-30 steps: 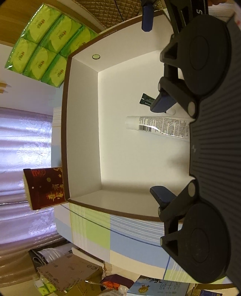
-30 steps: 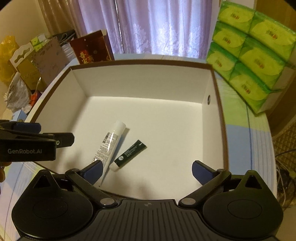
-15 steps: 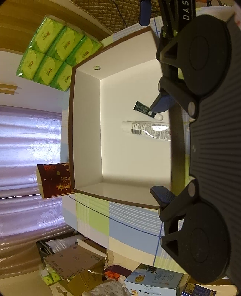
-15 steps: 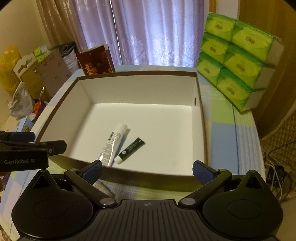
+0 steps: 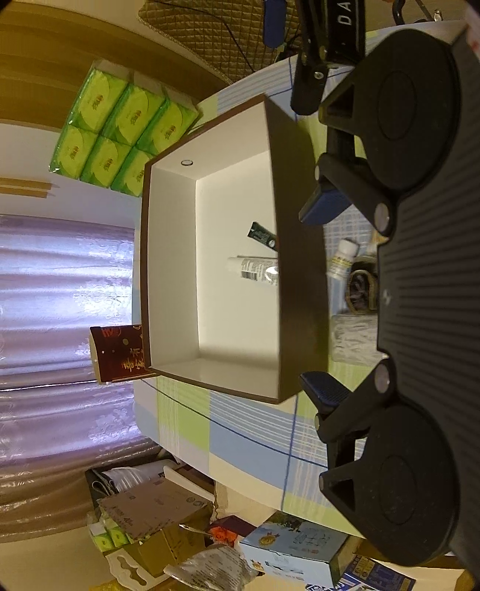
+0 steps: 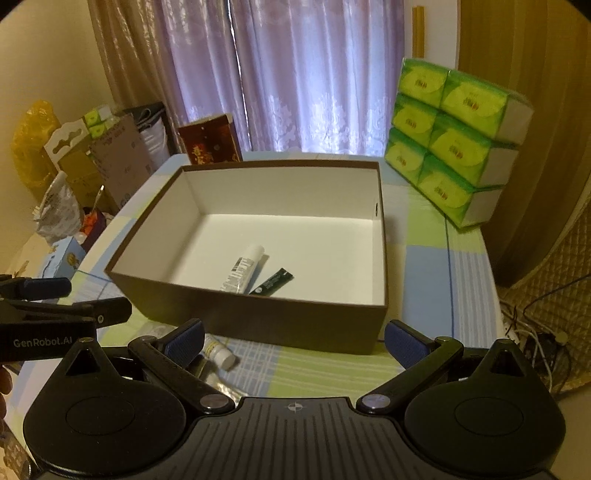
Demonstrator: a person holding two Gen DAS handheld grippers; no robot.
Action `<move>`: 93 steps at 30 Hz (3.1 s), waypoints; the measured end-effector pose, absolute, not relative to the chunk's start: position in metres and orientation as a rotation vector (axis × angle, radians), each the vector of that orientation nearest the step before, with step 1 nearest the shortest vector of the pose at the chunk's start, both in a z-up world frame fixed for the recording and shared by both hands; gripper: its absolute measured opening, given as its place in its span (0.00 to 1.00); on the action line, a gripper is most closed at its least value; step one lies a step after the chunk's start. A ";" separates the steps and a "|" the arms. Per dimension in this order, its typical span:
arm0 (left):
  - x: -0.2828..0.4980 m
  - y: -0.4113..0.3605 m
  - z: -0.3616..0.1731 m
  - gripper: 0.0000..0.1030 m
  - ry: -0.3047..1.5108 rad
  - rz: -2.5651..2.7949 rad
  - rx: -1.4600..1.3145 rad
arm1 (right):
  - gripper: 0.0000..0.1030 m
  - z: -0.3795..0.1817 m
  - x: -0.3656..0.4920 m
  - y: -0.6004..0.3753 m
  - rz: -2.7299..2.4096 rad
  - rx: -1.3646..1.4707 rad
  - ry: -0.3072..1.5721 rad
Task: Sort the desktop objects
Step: 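Withdraw both tools from the box back toward the remaining items, then grasp the clear floss-pick case with the left tool while the right tool grasps the black FLYCO box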
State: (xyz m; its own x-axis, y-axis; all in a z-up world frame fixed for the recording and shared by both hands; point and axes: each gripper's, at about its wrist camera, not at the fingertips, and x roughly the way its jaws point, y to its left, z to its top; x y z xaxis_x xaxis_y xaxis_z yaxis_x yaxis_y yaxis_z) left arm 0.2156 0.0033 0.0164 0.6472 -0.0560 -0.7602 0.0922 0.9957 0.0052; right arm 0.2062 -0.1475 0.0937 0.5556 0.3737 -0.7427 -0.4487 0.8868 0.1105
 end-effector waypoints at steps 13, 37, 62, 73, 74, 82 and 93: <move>0.129 0.015 0.013 0.81 0.855 -0.040 0.021 | 0.98 0.089 0.137 -0.170 0.520 -0.105 0.832; 0.073 0.028 -0.035 0.81 0.961 -0.050 0.032 | 0.98 0.039 0.082 -0.185 0.501 -0.053 0.947; 0.162 0.088 -0.072 0.81 1.070 -0.172 0.107 | 0.98 -0.022 0.123 -0.112 0.163 0.091 1.110; 0.198 0.087 -0.083 0.81 1.090 -0.258 0.137 | 0.85 -0.034 0.124 -0.091 0.153 -0.077 1.097; 0.201 0.086 -0.083 0.81 1.090 -0.267 0.139 | 0.80 -0.032 0.123 -0.092 0.165 -0.084 1.092; 0.219 0.085 -0.092 0.81 1.081 -0.327 0.131 | 0.77 -0.020 0.109 -0.135 0.127 0.017 1.080; 0.251 0.070 -0.117 0.75 1.091 -0.335 0.130 | 0.76 -0.008 0.103 -0.185 0.039 0.105 1.034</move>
State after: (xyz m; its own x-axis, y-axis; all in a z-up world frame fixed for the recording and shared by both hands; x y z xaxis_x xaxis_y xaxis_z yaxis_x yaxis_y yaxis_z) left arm 0.2514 0.0702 -0.1171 0.4170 -0.2027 -0.8860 0.3299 0.9421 -0.0603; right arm 0.1030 -0.1850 -0.0082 0.5110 0.0823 -0.8556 0.0168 0.9943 0.1057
